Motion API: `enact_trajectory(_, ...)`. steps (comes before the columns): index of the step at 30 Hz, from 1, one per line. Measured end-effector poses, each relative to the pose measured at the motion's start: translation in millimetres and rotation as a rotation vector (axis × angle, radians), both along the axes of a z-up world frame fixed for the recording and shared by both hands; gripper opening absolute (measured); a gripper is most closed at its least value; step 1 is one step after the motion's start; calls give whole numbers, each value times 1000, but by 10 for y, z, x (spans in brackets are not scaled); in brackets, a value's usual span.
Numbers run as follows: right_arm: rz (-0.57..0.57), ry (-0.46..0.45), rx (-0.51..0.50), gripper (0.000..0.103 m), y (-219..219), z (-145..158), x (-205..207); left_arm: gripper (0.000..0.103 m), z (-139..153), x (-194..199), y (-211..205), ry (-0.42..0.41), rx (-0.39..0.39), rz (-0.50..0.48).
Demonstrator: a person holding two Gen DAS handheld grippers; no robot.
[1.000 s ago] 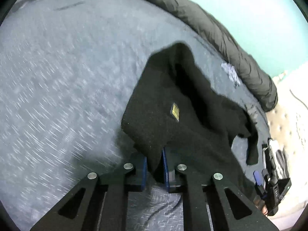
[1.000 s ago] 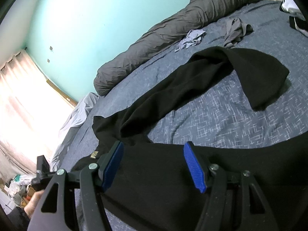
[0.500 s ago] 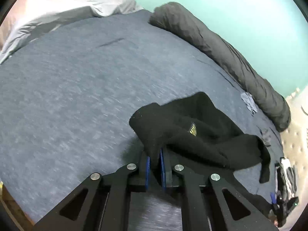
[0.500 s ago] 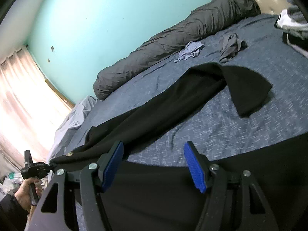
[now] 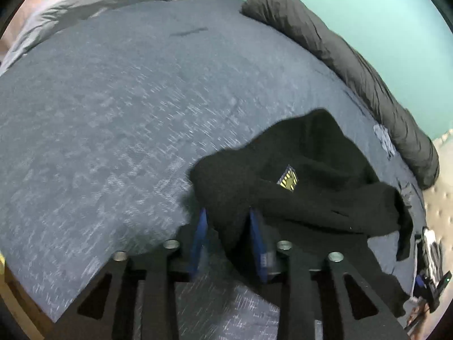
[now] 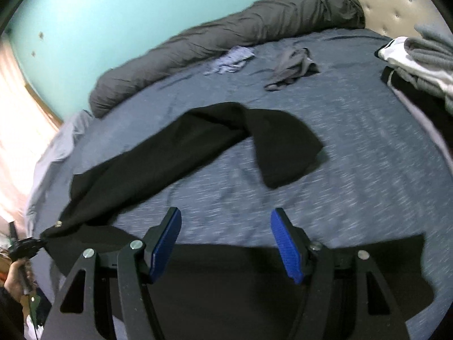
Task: Fold clothes
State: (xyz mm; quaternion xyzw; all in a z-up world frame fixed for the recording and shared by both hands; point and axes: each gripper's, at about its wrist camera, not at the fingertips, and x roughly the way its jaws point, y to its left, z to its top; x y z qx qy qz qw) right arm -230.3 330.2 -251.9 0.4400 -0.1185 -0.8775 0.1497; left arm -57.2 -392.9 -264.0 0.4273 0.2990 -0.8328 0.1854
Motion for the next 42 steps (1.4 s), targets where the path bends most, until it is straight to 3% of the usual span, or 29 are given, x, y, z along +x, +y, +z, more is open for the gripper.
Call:
enact_trajectory(1, -1, -16, 17, 76, 26, -18, -60, 36, 57, 51, 4, 24, -6, 16)
enact_trajectory(3, 0, -44, 48, 77, 59, -61, -180, 36, 173, 153, 12, 74, -18, 49)
enact_trajectory(8, 16, -90, 102, 77, -30, -241, -480, 37, 252, -27, 362, 120, -53, -26)
enact_trajectory(15, 39, -154, 178, 77, -154, -494, -901, 39, -13, -567, 1138, 164, -73, -136)
enact_trajectory(19, 71, -146, 237, 76, -230, -553, -1030, 39, -205, -800, 1486, 176, -61, -188)
enact_trajectory(21, 88, -138, 268, 63, -268, -576, -1085, 39, -298, -894, 1633, 174, -67, -220)
enact_trajectory(23, 106, -131, 299, 29, -306, -598, -1140, 39, -359, -934, 1721, 172, -83, -244)
enact_trajectory(27, 129, -100, 344, 8, -337, -566, -1227, 39, -469, -999, 1832, 165, -100, -265)
enact_trajectory(35, 51, 0, 383, 4, 14, -247, -1473, 39, -479, -1110, 1917, 198, -108, -280)
enact_trajectory(42, -65, 23, 361, 4, 444, 89, -2006, 39, -505, -1239, 2023, 203, -119, -294)
